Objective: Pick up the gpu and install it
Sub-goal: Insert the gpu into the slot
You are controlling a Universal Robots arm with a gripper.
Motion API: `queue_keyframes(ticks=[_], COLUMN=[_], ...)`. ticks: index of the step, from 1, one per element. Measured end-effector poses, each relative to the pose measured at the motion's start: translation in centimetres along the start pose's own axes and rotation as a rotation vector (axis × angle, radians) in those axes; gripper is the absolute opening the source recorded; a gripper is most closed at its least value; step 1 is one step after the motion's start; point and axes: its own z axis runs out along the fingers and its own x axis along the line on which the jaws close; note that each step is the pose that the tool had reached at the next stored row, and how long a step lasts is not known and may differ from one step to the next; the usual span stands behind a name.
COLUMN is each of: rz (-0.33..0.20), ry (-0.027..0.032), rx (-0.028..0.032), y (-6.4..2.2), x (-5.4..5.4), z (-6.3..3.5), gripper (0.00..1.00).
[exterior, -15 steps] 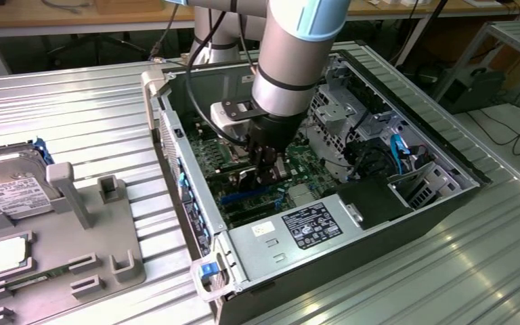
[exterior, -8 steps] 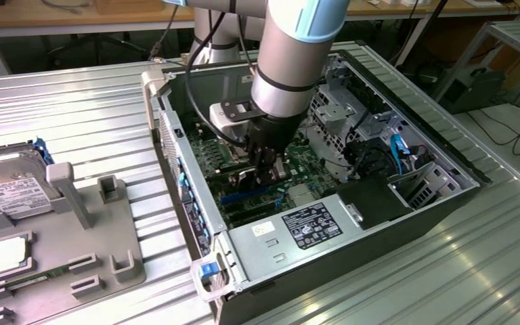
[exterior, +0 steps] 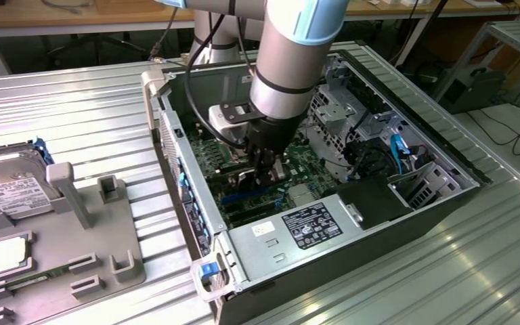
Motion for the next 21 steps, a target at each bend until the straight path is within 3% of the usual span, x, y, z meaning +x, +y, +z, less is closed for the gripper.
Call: queue_keyframes(ticks=[21], rz=[0.0], ry=[-0.0016], rx=[-0.0001], y=[0.16], x=[0.27], z=[0.1], gripper=[0.28])
